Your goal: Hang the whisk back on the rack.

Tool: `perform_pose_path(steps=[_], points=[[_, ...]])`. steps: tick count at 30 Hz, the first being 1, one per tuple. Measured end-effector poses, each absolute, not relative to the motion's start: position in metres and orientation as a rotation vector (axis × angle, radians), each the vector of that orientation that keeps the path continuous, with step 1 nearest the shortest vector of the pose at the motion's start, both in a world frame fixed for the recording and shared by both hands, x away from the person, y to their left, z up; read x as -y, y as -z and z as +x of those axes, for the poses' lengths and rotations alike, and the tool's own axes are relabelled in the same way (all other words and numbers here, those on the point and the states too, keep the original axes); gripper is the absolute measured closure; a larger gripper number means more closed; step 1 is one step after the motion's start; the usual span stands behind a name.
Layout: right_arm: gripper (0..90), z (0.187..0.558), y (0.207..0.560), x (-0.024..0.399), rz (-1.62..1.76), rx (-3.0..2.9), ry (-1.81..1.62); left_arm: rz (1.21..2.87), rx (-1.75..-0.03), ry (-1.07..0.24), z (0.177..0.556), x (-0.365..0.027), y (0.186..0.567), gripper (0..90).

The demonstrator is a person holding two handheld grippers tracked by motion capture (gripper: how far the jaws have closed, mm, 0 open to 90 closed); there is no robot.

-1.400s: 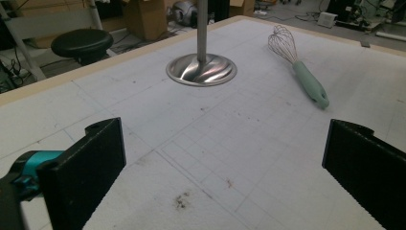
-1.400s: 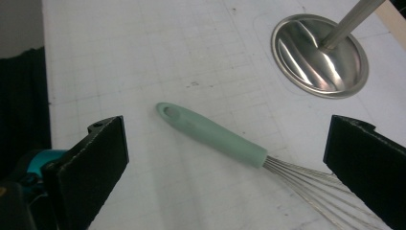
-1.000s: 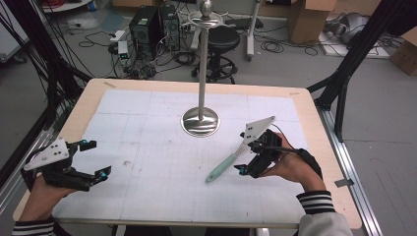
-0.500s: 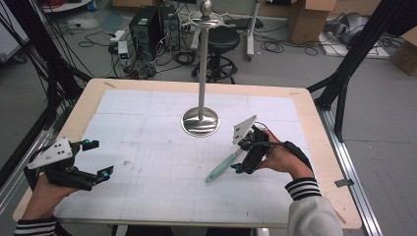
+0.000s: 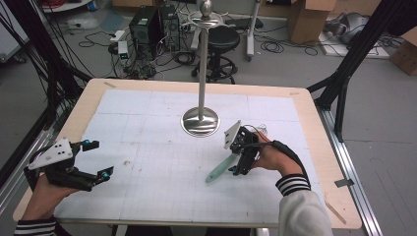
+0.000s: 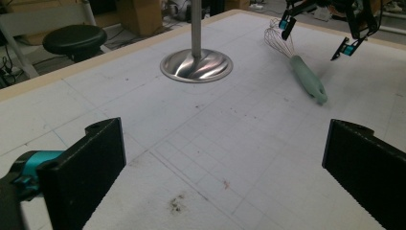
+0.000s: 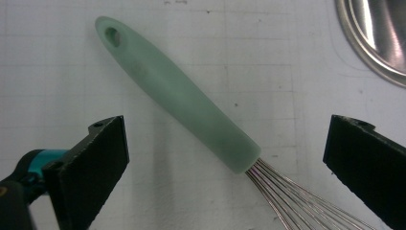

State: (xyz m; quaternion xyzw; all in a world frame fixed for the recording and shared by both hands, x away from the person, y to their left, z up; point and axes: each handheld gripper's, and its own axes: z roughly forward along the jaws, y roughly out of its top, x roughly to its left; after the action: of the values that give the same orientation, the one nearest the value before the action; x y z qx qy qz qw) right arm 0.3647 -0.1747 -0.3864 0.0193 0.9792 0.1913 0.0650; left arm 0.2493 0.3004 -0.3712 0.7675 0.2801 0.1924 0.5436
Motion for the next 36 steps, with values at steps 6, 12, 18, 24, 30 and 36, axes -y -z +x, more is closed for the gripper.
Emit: perform_pose_path(steps=[6,12,18,24,30,36], points=[[0.9,0.367,0.396,0.169,0.038,-2.981,-0.537,1.822,-0.665,-0.458,0.250,-0.301,0.371,1.7],[4.9,0.371,0.401,0.169,0.025,-3.006,-0.501,1.819,-0.666,-0.455,0.249,-0.300,0.371,1.7],[15.2,0.372,0.406,0.167,-0.004,-3.040,-0.459,1.818,-0.665,-0.455,0.249,-0.300,0.371,1.7],[16.7,0.373,0.409,0.166,-0.027,-3.039,-0.415,1.818,-0.661,-0.454,0.249,-0.300,0.371,1.7],[25.7,0.375,0.410,0.167,-0.038,-3.045,-0.380,1.816,-0.663,-0.454,0.249,-0.300,0.371,1.7],[33.6,0.375,0.411,0.165,-0.050,-3.038,-0.343,1.822,-0.661,-0.452,0.249,-0.300,0.371,1.7]])
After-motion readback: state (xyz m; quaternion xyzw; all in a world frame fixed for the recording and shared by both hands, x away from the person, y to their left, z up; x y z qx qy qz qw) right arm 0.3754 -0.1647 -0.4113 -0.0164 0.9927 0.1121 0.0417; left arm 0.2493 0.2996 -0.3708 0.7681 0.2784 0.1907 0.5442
